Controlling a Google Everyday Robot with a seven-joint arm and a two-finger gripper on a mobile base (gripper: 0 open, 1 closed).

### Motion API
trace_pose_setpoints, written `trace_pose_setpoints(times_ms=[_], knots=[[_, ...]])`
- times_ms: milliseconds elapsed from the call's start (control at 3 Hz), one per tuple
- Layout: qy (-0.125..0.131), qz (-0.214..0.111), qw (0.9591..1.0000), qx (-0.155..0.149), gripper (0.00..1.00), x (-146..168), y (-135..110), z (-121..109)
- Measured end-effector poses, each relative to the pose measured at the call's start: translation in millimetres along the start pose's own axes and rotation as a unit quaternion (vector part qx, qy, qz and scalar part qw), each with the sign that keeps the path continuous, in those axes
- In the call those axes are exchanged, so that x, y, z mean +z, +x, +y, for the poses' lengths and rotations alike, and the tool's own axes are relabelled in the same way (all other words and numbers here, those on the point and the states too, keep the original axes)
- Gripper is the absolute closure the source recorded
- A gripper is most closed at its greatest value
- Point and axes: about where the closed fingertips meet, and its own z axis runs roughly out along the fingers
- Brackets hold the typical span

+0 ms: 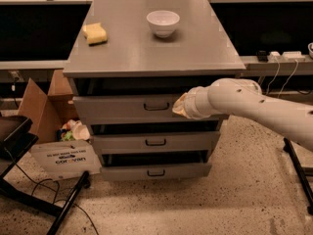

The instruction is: Close top drawer

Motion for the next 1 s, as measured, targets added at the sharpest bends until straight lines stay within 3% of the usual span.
trace_pose_setpoints(times_ms=[667,1000], knots=[[0.0,0.0,1.0,0.0,0.04,0.0,0.0,0.0],[0.0,0.0,1.0,0.0,0.0,0.1,0.0,0.1]])
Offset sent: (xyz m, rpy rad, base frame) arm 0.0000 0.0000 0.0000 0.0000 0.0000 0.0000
